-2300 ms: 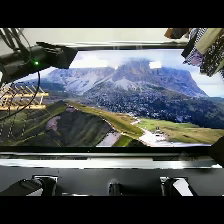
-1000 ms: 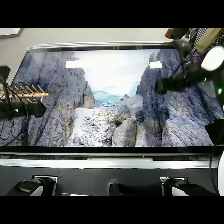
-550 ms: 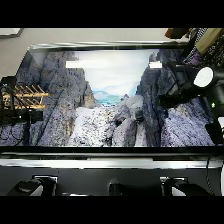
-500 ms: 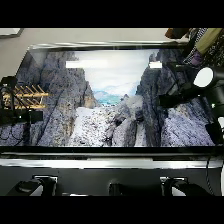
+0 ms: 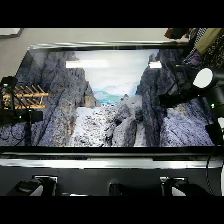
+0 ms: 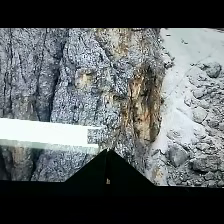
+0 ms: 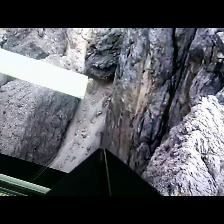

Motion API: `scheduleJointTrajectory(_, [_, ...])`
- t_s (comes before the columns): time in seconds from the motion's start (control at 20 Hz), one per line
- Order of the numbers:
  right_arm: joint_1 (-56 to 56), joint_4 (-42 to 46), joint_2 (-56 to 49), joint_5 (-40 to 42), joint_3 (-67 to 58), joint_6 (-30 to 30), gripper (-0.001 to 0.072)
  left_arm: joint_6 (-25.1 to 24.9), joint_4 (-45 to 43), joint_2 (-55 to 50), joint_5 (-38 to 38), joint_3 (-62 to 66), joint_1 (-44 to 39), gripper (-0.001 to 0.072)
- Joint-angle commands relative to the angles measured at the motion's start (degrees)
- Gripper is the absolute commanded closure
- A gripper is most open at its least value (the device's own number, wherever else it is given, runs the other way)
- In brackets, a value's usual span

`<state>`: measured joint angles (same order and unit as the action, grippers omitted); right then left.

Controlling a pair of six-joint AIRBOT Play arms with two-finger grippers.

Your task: Fold the clothes and pants, and hang the long-sleeved shirts on hangers.

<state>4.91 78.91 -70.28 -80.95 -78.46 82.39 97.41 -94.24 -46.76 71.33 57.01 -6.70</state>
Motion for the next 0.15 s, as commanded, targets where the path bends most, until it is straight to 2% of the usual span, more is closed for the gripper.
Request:
scheduleJointTrajectory(0.0, [0.04, 0.0, 0.04, 0.09, 0.02, 0.07, 0.0682, -0.09, -0.04, 0.04, -0.02, -0.02, 0.07, 0.0676])
scheduleJointTrajectory(0.1, [0.04, 0.0, 0.04, 0.09, 0.02, 0.07, 0.0682, -0.09, -0.04, 0.04, -0.02, -0.02, 0.07, 0.0676])
